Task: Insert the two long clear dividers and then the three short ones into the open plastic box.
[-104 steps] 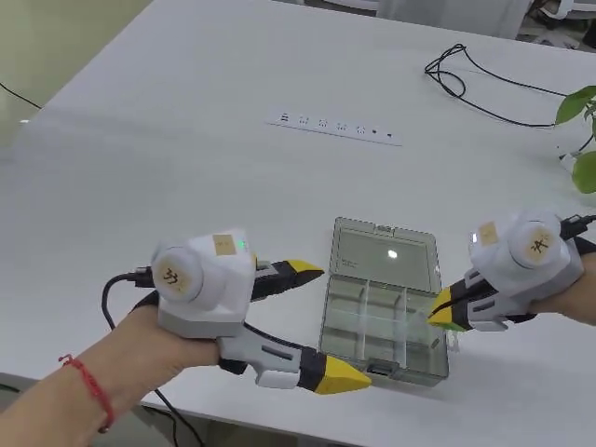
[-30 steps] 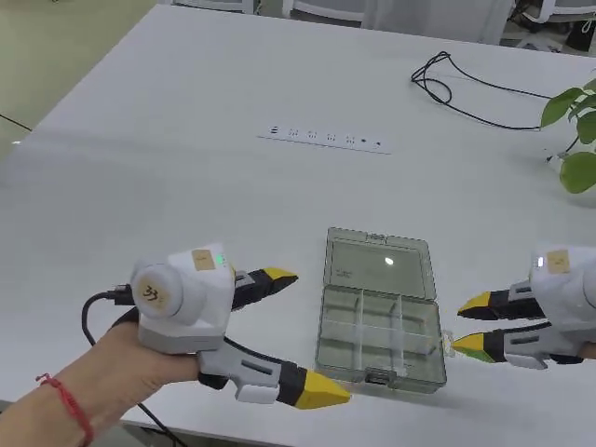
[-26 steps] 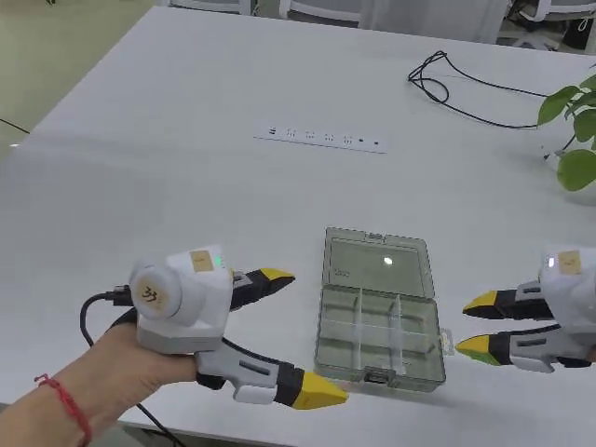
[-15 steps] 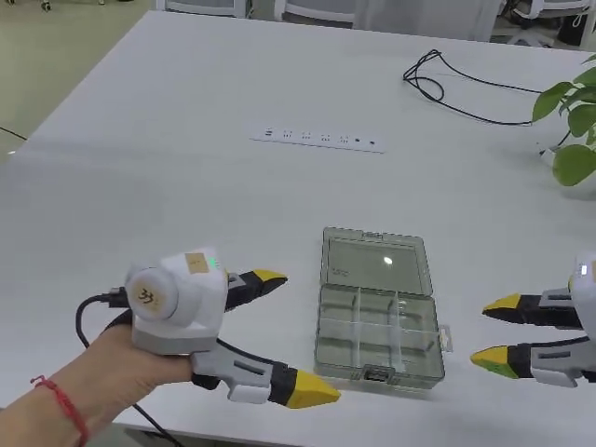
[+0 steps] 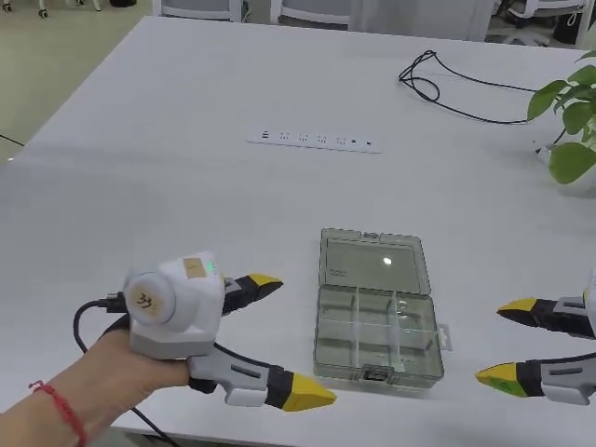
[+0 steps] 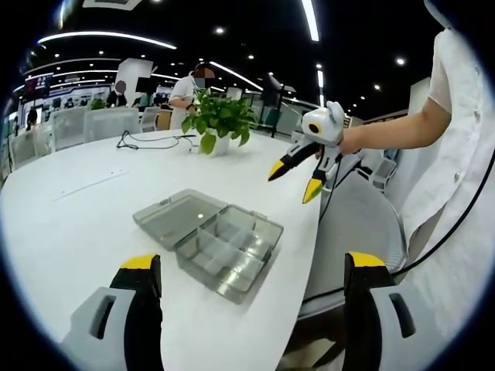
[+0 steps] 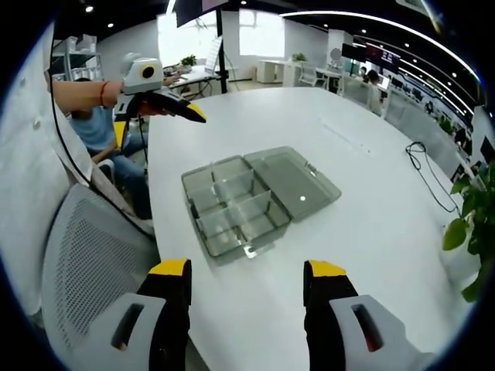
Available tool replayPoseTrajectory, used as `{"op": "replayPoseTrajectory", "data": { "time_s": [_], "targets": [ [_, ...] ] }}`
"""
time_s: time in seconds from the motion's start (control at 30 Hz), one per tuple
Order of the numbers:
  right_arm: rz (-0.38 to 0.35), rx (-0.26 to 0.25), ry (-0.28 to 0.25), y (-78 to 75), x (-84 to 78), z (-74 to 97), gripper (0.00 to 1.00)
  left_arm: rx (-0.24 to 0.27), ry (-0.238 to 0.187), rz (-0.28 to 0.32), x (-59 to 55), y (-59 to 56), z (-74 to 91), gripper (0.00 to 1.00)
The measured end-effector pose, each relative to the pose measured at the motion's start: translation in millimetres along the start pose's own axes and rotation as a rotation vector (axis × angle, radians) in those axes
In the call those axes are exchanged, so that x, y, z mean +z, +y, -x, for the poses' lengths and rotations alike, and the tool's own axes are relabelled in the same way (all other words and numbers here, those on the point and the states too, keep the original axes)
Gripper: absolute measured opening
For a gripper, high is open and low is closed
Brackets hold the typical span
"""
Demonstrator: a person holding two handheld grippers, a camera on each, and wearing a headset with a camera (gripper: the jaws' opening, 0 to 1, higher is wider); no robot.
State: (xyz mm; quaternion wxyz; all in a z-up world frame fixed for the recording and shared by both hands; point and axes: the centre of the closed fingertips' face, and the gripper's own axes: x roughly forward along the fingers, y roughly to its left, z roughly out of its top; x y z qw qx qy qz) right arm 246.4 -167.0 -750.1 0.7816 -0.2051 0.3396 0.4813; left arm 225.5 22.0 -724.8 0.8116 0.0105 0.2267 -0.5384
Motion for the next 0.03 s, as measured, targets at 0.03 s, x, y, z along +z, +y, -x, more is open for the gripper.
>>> {"op": "replayPoseTrajectory", "data": {
  "time_s": [0.03],
  "targets": [
    [-0.005,0.0,-0.001,0.9,0.3,0.1,0.61,0.0,0.001,0.0,0.1,-0.1,0.1,1.0]
  ]
}}
